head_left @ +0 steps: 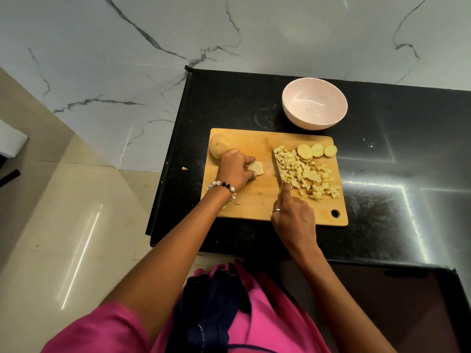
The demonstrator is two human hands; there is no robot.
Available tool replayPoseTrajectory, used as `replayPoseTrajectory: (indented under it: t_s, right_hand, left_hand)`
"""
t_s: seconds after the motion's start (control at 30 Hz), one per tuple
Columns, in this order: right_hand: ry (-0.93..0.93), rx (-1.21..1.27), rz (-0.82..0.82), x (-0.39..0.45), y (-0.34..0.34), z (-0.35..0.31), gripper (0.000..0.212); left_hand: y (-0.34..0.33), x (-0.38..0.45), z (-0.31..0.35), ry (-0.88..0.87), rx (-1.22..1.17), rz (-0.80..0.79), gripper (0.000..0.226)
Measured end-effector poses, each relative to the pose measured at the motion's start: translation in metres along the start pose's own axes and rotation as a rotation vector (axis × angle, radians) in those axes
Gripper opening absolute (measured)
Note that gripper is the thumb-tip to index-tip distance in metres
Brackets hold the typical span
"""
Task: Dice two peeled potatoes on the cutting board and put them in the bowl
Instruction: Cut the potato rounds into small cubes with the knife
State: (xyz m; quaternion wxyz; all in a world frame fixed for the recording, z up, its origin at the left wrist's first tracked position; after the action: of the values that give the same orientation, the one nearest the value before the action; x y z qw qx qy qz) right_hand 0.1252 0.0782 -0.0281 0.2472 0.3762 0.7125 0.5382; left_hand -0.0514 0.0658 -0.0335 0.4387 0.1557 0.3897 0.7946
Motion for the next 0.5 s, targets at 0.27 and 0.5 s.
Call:
replayPoseTrajectory:
  t_s: [0.27, 0.5]
  right_hand:
    - [0.045, 0.025, -0.084, 0.001, -0.010, -0.019, 0.050]
    - [0.053, -0.054, -0.096, 0.013, -0.016, -0.032, 0.054]
  left_hand:
    - [-0.002, -0.001, 0.000, -0.012, 0.003, 0.043, 0.046]
    - [-0.005, 0.000, 0.001, -0.023, 0.040, 0.075, 0.044]
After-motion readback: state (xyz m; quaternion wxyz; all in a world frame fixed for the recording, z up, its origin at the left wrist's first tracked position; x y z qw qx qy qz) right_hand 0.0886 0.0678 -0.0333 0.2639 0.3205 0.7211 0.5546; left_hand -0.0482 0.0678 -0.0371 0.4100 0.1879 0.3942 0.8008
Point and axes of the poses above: each hand's wrist, its own x-axis towards the middle knuckle, its own y-axis out of the back of the hand, z = x × y, the point moved 2 cm from there along x, towards the middle knuckle, and after that the axes turned 2 degrees about -y, right-handed, at the moved point
